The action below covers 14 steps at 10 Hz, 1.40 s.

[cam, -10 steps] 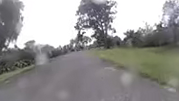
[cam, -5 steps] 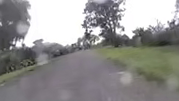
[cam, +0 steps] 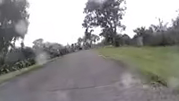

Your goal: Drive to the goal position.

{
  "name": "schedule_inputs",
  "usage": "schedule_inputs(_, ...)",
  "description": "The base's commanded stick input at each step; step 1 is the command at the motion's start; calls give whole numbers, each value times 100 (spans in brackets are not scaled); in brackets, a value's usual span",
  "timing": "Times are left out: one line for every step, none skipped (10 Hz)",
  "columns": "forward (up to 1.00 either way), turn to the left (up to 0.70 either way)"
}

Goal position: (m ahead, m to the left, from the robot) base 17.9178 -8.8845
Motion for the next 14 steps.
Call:
schedule_inputs(100, 0)
schedule_inputs(100, 0)
schedule_inputs(100, 0)
schedule_inputs(100, 0)
schedule_inputs(100, 0)
schedule_inputs(100, 0)
schedule_inputs(100, 0)
schedule_inputs(100, -7)
schedule_inputs(100, -19)
schedule_inputs(100, -31)
schedule_inputs(100, -40)
schedule_inputs(100, -40)
schedule_inputs(100, -40)
schedule_inputs(100, 0)
